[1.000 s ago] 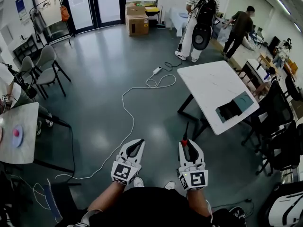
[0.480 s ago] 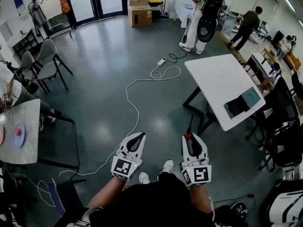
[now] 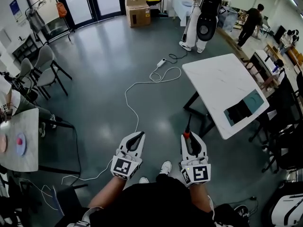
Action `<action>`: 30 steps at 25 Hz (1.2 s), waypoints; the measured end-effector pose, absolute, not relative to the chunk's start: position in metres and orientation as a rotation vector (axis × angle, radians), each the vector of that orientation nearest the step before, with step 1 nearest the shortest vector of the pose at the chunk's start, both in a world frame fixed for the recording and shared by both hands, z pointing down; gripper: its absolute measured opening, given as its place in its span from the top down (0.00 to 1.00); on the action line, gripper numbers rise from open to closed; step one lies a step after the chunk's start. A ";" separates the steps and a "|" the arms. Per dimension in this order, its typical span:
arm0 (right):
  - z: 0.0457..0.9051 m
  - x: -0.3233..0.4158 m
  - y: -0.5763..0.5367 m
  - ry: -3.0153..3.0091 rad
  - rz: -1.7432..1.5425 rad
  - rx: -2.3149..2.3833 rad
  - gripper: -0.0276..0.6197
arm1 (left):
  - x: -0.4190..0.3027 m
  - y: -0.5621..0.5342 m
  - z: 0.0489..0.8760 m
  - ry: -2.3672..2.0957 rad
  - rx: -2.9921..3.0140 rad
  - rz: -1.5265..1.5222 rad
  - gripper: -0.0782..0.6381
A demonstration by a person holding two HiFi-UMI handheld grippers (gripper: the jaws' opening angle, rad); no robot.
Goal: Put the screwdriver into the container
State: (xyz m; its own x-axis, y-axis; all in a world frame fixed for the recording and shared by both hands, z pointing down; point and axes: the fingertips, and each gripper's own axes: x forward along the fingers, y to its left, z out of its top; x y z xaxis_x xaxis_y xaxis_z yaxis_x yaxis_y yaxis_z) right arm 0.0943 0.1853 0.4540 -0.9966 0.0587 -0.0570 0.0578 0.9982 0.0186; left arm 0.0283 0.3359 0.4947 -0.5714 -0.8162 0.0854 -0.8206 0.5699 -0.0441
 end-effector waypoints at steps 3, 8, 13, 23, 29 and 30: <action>0.457 0.080 0.162 3.087 0.004 0.082 0.79 | 0.015 0.311 0.494 -2.730 1.442 0.128 0.88; 0.456 0.059 0.122 3.077 -0.009 0.082 0.79 | -0.004 0.271 0.496 -2.716 1.438 0.147 0.88; 0.459 0.046 0.088 3.077 -0.005 0.058 0.79 | -0.021 0.239 0.491 -2.711 1.443 0.113 0.88; 0.468 0.019 0.048 3.092 -0.022 -0.011 0.79 | -0.057 0.194 0.498 -2.685 1.480 0.111 0.88; 0.467 -0.023 0.030 3.097 0.000 -0.116 0.78 | -0.107 0.169 0.498 -2.638 1.573 0.097 0.88; 0.465 -0.033 0.027 3.093 0.001 -0.132 0.79 | -0.118 0.165 0.498 -2.622 1.590 0.102 0.88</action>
State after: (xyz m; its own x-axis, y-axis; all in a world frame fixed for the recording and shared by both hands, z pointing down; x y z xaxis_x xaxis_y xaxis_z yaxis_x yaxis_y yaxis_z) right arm -0.0331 0.0272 0.4655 -0.9953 -0.0854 -0.0461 -0.0854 0.9963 -0.0013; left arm -0.1178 0.1649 0.4977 -0.4607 -0.8822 0.0971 -0.8871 0.4611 -0.0191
